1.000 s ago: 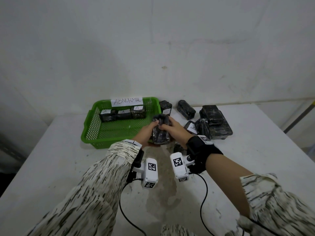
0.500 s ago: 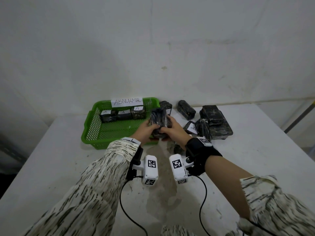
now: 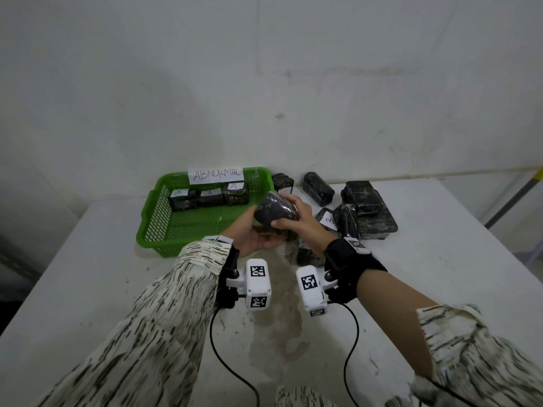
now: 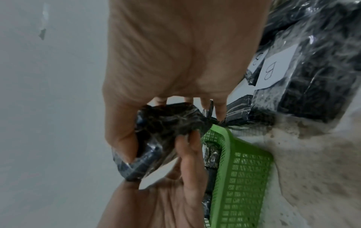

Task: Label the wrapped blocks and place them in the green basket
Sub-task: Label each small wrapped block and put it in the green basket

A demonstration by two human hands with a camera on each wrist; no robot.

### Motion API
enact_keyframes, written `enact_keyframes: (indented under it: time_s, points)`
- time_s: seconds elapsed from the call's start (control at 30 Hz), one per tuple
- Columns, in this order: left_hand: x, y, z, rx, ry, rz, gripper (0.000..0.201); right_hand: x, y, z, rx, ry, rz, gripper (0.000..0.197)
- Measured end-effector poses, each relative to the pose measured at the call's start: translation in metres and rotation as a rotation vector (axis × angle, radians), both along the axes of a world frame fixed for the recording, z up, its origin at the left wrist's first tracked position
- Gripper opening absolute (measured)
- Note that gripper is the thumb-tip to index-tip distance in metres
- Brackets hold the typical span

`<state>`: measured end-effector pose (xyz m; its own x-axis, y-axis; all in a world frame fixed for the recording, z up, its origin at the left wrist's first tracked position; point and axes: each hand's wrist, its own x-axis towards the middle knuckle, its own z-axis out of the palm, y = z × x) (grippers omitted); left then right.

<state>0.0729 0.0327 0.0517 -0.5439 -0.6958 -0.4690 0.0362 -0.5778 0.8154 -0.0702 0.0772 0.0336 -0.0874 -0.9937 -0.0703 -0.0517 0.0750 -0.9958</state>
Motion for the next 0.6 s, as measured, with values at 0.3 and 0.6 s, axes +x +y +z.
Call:
enact_keyframes:
  time_s: [0.3, 0.6]
  points:
    - [0.0021, 0.0030, -0.0048, -0.060, -0.073, -0.135, 0.047, 0.0041, -0.0012, -0.0006, 0.067, -0.037, -0.091, 0.041]
    - [0.0049, 0.0035, -0.0071, -0.066, -0.123, -0.095, 0.044, -0.0024, 0.0042, 0.0047, 0.194, -0.180, 0.064, 0.063]
